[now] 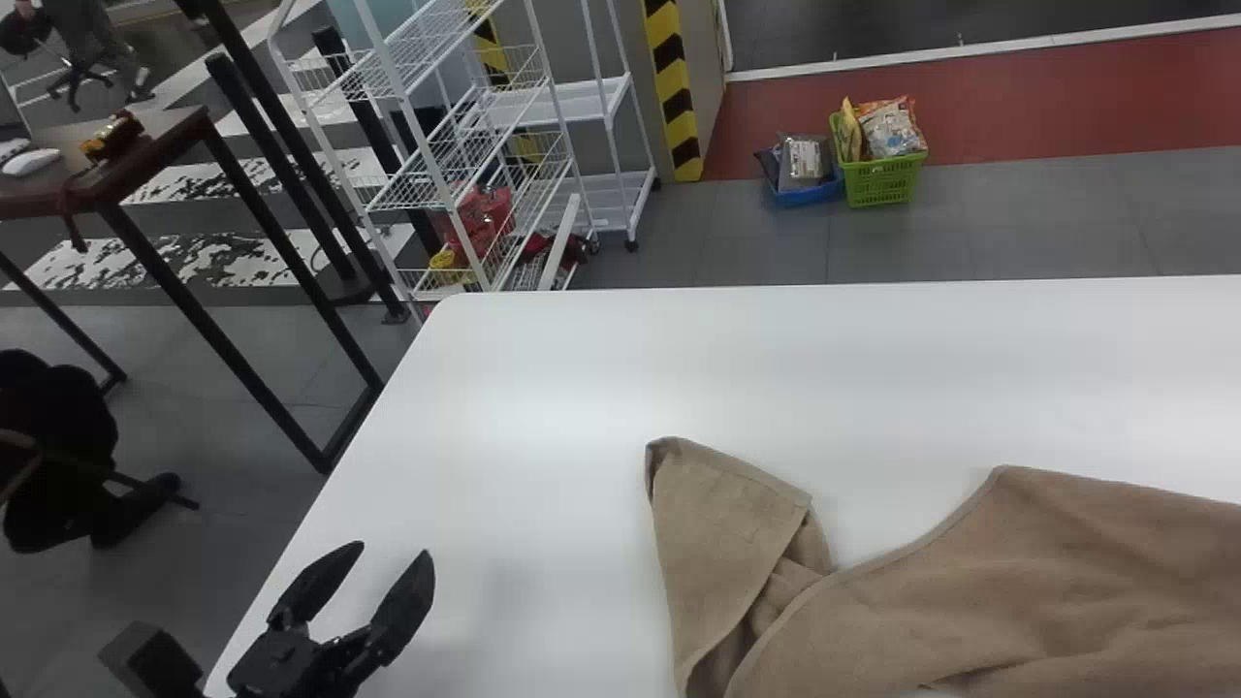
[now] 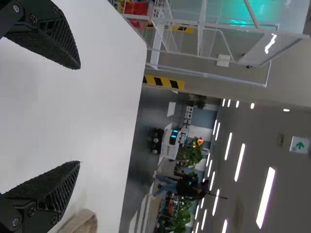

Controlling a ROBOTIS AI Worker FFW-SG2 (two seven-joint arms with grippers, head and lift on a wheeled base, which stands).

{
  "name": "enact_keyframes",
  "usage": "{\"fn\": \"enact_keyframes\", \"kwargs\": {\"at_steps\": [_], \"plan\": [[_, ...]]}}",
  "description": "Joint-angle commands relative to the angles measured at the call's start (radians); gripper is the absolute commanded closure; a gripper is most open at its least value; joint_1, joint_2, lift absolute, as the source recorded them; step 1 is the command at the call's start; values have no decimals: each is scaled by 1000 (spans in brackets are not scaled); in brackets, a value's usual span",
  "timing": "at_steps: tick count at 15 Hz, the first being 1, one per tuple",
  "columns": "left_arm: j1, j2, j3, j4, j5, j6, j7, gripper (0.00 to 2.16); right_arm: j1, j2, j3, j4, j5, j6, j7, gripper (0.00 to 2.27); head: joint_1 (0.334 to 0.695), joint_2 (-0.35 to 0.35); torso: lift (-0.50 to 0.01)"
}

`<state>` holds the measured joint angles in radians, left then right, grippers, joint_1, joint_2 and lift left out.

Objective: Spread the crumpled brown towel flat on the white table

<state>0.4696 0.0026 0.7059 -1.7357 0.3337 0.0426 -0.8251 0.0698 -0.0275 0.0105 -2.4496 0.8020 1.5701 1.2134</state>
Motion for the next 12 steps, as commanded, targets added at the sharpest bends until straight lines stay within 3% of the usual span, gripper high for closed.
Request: {"fn": "enact_keyframes", "kwargs": {"at_steps": [1,4,6,12], "plan": [[-3,0,0,-4,-4,9,0,124,-36,12,-1,67,-76,2,-15,90,695,350,-123],[-3,0,0,-1,-4,6,0,124,-93,17,-4,175,-215,2,-155,90,695,350,-123],[-3,0,3,1,-4,0,0,124,-168,21,6,291,-248,2,-232,93,695,350,-123],[-3,0,23,10,4,-6,-8,124,-326,28,-57,443,-271,2,-268,103,695,340,-123]]}}
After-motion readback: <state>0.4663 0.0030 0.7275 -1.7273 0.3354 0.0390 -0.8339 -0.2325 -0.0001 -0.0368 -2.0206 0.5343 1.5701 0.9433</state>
